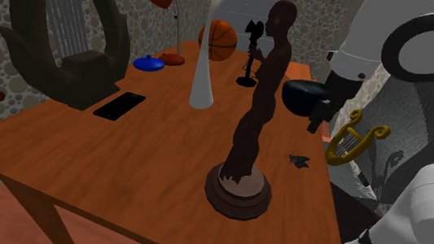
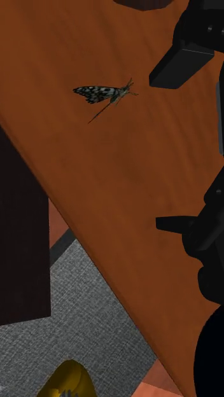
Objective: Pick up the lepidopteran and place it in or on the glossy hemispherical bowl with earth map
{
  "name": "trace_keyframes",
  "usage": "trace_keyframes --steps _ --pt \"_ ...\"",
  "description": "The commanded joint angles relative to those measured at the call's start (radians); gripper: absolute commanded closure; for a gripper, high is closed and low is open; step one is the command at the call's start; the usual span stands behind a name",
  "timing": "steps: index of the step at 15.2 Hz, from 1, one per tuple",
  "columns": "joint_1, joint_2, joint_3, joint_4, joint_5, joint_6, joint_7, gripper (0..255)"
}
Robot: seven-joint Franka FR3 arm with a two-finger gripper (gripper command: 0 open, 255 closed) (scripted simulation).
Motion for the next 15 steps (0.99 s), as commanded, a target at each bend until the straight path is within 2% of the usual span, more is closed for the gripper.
trace_keyframes --steps 1,6,15 --pt "0.038 -0.036 0.018 -0.062 0.031 0.067 -0.008 0" --pt "0.140 -0.091 0.069 -0.196 0.107 0.239 -0.025 0" --pt "0.142 -0.046 0.077 -0.275 0.115 0.363 -0.026 0"
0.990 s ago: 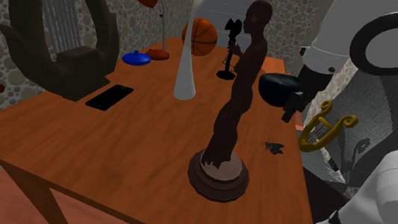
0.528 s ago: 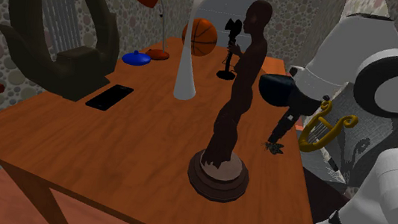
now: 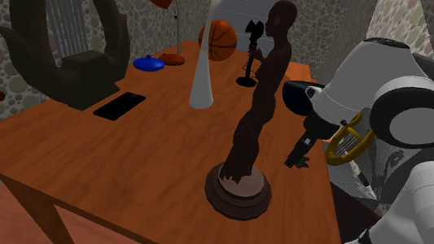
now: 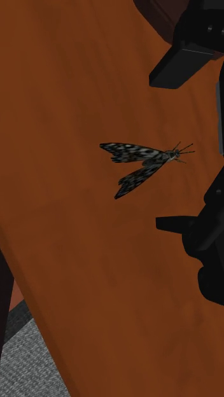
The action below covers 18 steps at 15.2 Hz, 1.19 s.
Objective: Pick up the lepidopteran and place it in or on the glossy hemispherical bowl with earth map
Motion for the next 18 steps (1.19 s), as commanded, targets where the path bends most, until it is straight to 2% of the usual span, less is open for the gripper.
trace_keyframes --steps 1,6,7,16,18 --pt "0.000 0.003 0.000 -0.002 0.000 0.006 -0.001 0" --pt "0.000 0.003 0.000 -0.002 0.000 0.006 -0.001 0" --pt "0.000 0.003 0.000 -0.002 0.000 0.006 -0.001 255" --pt "0.000 0.003 0.000 -0.002 0.000 0.006 -0.001 255" --pt "-0.002 -0.003 -0.002 0.022 -0.002 -0.024 0.000 255"
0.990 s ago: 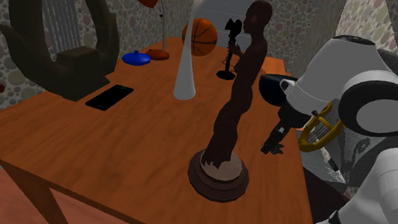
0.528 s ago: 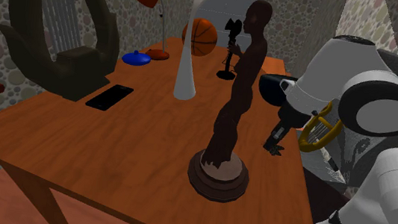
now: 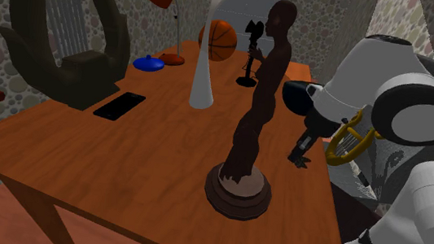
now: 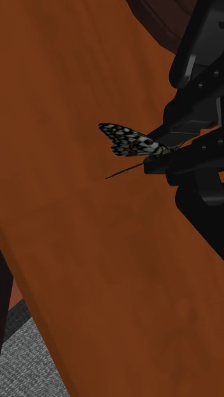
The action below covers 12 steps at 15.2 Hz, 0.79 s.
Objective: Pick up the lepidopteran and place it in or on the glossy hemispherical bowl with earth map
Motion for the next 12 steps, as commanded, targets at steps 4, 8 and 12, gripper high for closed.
trace_keyframes --steps 4,8,12 --pt "-0.004 -0.008 -0.005 0.059 -0.006 -0.067 -0.001 255" --pt "-0.006 -0.010 -0.009 0.111 -0.010 -0.122 0.000 255" --pt "-0.008 -0.008 -0.013 0.166 -0.013 -0.175 0.000 255"
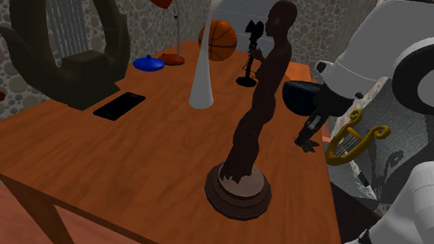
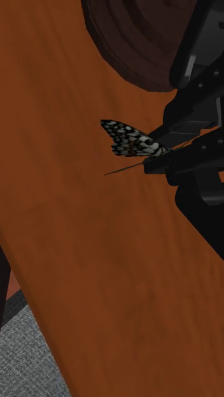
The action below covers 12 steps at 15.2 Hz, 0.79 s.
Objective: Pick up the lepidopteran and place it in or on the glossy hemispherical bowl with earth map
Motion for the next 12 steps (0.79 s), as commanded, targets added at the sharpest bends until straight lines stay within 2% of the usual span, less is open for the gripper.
trace_keyframes --steps 1,12 --pt "-0.002 -0.001 -0.003 0.028 -0.003 -0.029 -0.001 255" --pt "-0.007 0.026 -0.011 0.190 -0.011 -0.164 0.000 255"
